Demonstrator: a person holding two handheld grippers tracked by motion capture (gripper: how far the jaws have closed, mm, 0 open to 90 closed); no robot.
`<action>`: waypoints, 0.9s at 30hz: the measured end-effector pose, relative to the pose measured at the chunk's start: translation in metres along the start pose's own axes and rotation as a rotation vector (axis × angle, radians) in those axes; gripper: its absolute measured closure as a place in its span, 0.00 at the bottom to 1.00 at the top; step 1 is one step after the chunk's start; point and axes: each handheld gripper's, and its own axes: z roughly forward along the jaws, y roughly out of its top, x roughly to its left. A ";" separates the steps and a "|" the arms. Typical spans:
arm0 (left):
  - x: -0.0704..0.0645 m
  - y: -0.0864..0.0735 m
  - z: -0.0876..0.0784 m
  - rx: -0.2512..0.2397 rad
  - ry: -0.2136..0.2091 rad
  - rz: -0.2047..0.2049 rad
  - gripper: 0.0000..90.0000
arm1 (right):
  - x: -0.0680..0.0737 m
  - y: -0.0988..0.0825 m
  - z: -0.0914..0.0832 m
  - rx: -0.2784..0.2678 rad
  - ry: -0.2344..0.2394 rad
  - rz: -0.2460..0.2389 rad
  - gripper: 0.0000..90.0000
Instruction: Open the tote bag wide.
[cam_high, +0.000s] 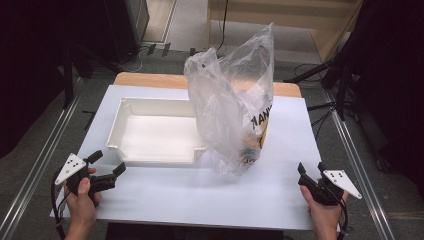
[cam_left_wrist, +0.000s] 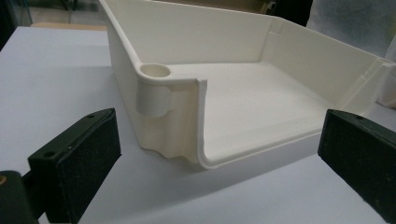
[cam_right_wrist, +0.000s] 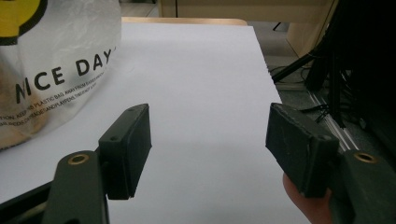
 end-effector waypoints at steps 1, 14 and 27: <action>0.000 0.000 0.000 -0.001 0.001 0.000 0.00 | 0.001 0.001 -0.001 0.000 0.003 0.001 0.36; -0.005 0.007 -0.002 -0.021 -0.006 -0.015 0.00 | 0.033 0.024 -0.013 -0.045 0.108 -0.036 0.32; -0.043 0.032 0.005 -0.026 -0.071 -0.015 0.00 | 0.067 0.070 -0.010 -0.074 0.269 -0.058 0.34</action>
